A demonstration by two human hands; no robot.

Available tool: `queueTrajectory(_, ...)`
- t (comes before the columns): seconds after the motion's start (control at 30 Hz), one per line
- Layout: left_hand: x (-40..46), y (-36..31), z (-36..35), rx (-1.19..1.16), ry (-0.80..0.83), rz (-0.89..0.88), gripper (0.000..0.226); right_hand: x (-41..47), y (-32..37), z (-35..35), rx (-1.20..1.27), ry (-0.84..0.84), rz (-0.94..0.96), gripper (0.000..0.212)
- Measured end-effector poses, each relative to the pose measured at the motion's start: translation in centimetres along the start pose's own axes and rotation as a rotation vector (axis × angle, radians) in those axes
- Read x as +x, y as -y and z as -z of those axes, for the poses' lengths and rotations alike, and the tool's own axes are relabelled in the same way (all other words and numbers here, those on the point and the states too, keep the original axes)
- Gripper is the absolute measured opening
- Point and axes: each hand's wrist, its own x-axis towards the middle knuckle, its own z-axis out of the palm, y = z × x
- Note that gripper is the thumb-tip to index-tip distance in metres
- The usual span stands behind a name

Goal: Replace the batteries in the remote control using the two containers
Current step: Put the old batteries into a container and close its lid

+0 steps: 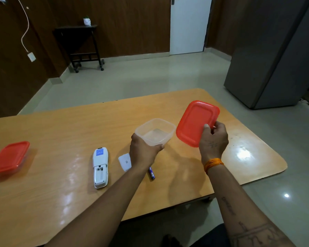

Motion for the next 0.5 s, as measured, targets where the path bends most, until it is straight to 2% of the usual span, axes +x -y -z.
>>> queueTrajectory(0.1,0.3,-0.2,-0.8,0.008,0.000,0.036,0.108,0.8,-0.3,1.7,-0.127,0.108,-0.153,0.029)
queueTrajectory(0.17,0.6,-0.3,-1.0,0.022,-0.006,0.050,0.109,0.8,-0.6,2.3,-0.217,0.226,-0.197,0.012)
queueTrajectory(0.23,0.8,-0.3,-1.1,0.046,-0.002,0.058,0.117,0.7,-0.8,2.4,-0.303,0.301,-0.220,0.021)
queueTrajectory(0.33,0.7,-0.5,-1.1,0.081,0.020,0.067,0.133,0.2,-0.8,2.2,-0.426,0.374,-0.143,0.031)
queueTrajectory(0.5,0.0,-0.3,-0.7,0.090,0.043,0.028,0.135,-0.1,-1.8,1.9,-0.595,0.411,-0.022,0.026)
